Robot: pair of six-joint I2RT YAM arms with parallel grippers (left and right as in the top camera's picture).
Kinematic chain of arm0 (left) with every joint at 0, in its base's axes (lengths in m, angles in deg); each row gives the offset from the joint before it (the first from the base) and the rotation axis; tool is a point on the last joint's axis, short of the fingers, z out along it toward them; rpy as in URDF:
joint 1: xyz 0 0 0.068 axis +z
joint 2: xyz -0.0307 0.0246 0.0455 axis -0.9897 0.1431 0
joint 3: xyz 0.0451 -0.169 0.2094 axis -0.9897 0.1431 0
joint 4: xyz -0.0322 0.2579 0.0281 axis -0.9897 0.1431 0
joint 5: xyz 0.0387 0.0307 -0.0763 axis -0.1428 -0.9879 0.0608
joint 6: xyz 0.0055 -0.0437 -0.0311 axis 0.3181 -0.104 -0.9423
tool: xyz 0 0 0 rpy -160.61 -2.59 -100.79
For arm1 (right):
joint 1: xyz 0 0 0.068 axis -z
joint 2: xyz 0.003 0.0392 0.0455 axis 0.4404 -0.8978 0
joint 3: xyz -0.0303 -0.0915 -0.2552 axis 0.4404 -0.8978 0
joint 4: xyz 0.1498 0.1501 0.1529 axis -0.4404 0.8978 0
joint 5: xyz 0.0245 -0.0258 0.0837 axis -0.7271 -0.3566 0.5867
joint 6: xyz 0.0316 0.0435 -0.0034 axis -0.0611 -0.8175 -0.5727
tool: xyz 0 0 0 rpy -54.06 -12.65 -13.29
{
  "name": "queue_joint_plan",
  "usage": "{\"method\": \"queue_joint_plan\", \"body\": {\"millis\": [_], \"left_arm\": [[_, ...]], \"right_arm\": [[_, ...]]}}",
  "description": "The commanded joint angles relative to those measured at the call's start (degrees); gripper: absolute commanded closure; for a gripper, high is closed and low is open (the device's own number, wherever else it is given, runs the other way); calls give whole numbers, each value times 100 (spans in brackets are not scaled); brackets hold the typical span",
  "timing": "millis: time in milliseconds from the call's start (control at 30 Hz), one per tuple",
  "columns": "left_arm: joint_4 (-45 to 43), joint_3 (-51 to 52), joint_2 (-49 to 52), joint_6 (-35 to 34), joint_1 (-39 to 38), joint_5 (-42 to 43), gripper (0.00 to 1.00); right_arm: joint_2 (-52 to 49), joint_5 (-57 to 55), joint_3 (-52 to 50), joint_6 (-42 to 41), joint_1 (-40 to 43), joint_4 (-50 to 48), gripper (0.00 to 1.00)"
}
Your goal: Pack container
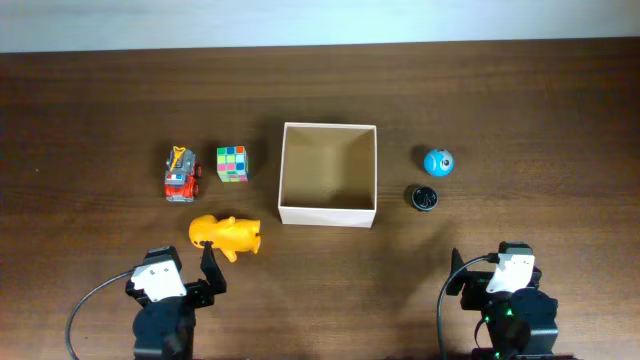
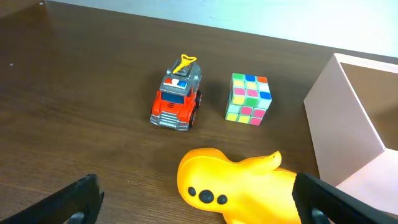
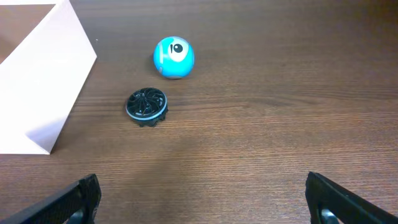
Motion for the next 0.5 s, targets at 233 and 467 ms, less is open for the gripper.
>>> {"method": "queue_joint_plan", "body": {"millis": [233,467], "left_arm": [[-28,55,-55,92,-13,4,1],[-31,55,-55,92,-13,2,1]], "right_arm": [[55,9,0,26,48,-17,1],[55,9,0,26,48,-17,1]]}}
